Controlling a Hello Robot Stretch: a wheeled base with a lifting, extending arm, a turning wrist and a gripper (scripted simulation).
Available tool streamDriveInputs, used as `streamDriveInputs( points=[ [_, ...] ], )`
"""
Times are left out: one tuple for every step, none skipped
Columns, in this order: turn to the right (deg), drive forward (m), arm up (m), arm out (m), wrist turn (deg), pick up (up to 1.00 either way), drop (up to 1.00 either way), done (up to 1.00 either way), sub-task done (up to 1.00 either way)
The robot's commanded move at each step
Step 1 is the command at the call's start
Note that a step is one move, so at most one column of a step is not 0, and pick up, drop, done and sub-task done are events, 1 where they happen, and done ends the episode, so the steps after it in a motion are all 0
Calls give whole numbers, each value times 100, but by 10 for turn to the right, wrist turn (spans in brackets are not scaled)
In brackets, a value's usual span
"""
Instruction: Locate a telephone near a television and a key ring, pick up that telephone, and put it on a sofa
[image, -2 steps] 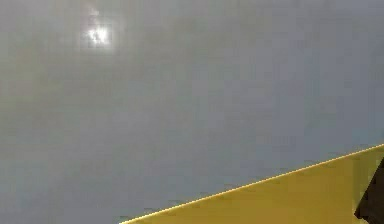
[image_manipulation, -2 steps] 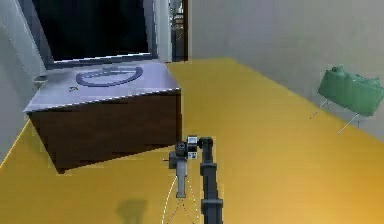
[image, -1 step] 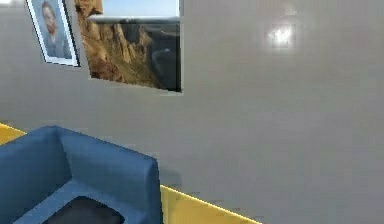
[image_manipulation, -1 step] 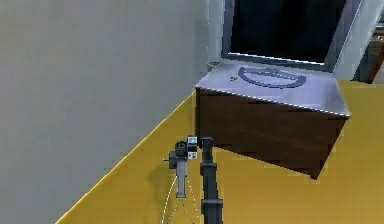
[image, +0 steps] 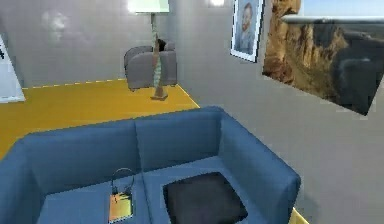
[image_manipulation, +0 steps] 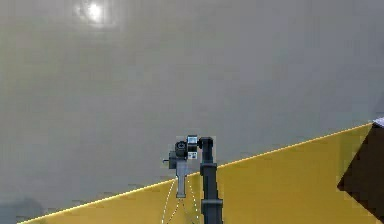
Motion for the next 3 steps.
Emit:
streamDriveInputs(
  points=[
    [-300,0,0,0,0,0,0,0,0],
    [-450,0,0,0,0,0,0,0,0],
    [-60,0,0,0,0,0,0,0,0]
  ],
)
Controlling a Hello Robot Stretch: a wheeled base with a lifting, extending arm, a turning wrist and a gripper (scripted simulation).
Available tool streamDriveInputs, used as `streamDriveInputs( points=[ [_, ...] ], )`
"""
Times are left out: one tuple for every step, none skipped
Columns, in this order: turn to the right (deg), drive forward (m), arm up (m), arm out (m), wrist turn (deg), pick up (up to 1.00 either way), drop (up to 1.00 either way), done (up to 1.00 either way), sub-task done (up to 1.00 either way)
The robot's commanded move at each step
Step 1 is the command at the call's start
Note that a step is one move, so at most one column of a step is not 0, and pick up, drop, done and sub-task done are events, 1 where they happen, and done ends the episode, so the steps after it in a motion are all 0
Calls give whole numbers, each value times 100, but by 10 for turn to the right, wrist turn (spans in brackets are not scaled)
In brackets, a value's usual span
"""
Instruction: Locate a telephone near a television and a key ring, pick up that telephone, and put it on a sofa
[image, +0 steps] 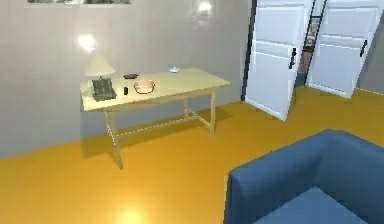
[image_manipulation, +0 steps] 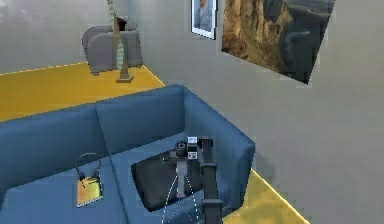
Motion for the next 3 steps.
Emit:
streamDriveInputs(
  points=[
    [0,85,0,0,0,0,0,0,0],
    [0,20,0,0,0,0,0,0,0],
    [450,0,0,0,0,0,0,0,0]
  ],
)
